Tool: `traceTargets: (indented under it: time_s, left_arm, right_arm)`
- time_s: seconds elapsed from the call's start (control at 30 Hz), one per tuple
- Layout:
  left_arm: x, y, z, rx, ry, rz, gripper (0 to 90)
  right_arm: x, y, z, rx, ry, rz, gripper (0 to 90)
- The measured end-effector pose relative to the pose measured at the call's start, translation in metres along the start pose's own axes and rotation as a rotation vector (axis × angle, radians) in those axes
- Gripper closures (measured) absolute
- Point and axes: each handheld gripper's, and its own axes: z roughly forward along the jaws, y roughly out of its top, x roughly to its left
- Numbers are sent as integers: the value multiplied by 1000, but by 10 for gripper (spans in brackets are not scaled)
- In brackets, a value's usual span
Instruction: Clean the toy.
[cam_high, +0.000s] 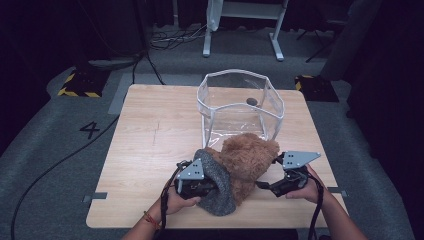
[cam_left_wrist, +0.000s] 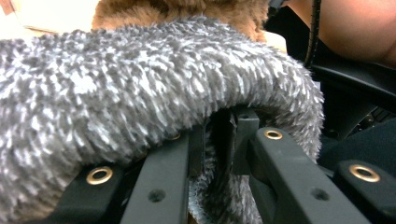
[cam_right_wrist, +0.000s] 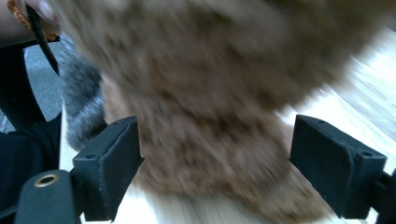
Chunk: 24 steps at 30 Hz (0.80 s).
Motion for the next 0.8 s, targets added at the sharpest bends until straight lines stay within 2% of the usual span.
traceTargets:
  time_s: [0.07,0.13,0.2,0.23,0.33,0.37,0.4,0.43,0.47,0.53,0.63,0.67,0.73,0.8]
  left_arm:
    - [0,1,2,-4,-3,-5,802]
    - [-2,1,5,-7,-6,-11,802]
    - [-3,2,9,-6,-2,-8,802]
    - [-3,2,10,-4,-3,-7,803]
    - [-4,2,13,-4,0,-10,802]
    - [-4,2,14,-7,2,-18,802]
    - [-3,1,14,-7,2,-21,802]
    - [-3,1,14,-7,4,-19,802]
    - [-3,1,13,-8,3,-18,802]
    - [-4,2,14,-4,4,-7,802]
    - [-3,2,9,14,3,29,802]
    - [-3,3,5,17,11,42,802]
    - [-1,3,-3,12,39,41,802]
    - [4,1,-11,3,78,17,802]
  right_arm:
    - [4,4,6,-25,2,-5,176]
    - [5,8,13,-57,12,30,144]
    - [8,11,23,-50,-4,30,101]
    - [11,13,27,-16,-2,60,80]
    - [13,15,38,-19,-42,52,77]
    - [14,15,39,-12,-52,69,81]
    - [13,15,40,-11,-55,72,103]
    - [11,14,41,-23,-55,42,165]
    - [12,13,39,-2,-52,70,200]
    - [11,11,36,5,-39,70,324]
    - [9,9,33,-19,-25,-2,440]
    - [9,8,31,-27,-19,-14,460]
    - [7,5,28,-39,-11,-7,472]
    - [3,3,21,-48,5,-10,472]
